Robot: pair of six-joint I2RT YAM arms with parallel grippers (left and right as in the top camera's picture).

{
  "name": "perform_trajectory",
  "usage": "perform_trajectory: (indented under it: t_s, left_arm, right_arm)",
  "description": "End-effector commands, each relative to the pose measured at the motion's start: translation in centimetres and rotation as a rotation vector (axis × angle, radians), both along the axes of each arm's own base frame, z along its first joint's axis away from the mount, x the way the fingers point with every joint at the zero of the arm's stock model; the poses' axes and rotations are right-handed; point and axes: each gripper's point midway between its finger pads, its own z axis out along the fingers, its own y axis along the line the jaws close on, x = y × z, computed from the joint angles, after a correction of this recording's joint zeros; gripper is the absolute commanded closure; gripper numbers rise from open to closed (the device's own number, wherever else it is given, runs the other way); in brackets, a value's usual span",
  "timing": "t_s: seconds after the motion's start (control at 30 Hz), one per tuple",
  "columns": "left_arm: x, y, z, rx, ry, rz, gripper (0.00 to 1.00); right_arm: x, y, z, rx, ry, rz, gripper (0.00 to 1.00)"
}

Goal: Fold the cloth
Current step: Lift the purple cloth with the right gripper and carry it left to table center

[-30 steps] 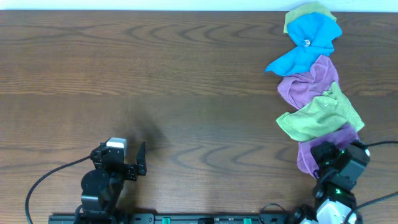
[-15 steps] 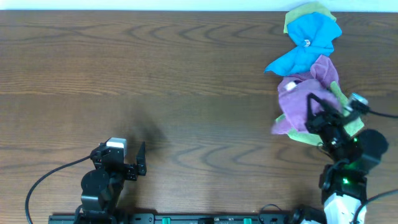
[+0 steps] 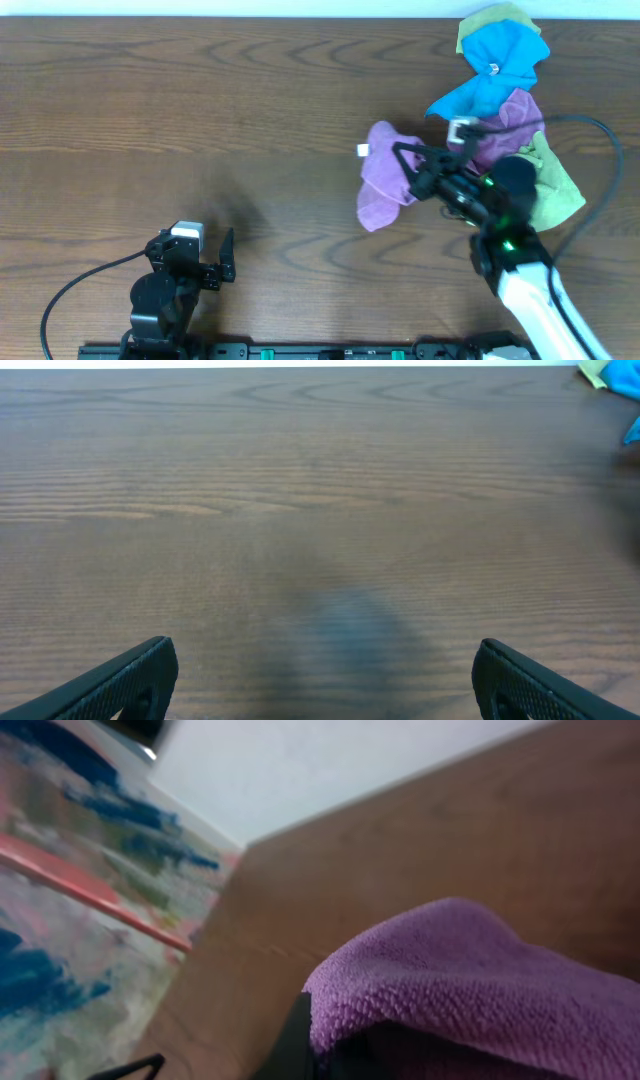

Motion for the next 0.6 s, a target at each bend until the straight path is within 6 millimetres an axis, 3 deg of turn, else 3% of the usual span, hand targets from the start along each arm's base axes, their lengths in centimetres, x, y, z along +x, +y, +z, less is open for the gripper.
perform_trajectory:
  t_s: [0.0,0.13,0.27,0.4,0.57]
  left_arm:
    - [0.0,-0.1,-0.7,0.006,0.011,-0.011,0.05]
    - [0.0,-0.1,-0.7,0.006,0.011,-0.011,0.05]
    - [0.0,-0.1,-0.7,0.006,0.011,-0.011,0.05]
    - [0.0,-0.1,-0.7,0.006,0.011,-0.011,0.05]
    - [0.0,-0.1,-0.7,0.006,0.011,-0.011,0.05]
  right_arm:
    - [2.1,1.4,-0.2,-0.062,-0.022,0.009,0.99]
    - [5.2,3.9,-0.5,-0.095,-0.023,0.064,0.99]
    - [8.7,6.4,0.7,-0.097,-0.046,0.099,0.99]
    - [10.6,9.8,3.2,-0.073,-0.094,0.173,0.99]
    - [10.9,12.2,7.6,-0.102,-0.221,0.224,0.99]
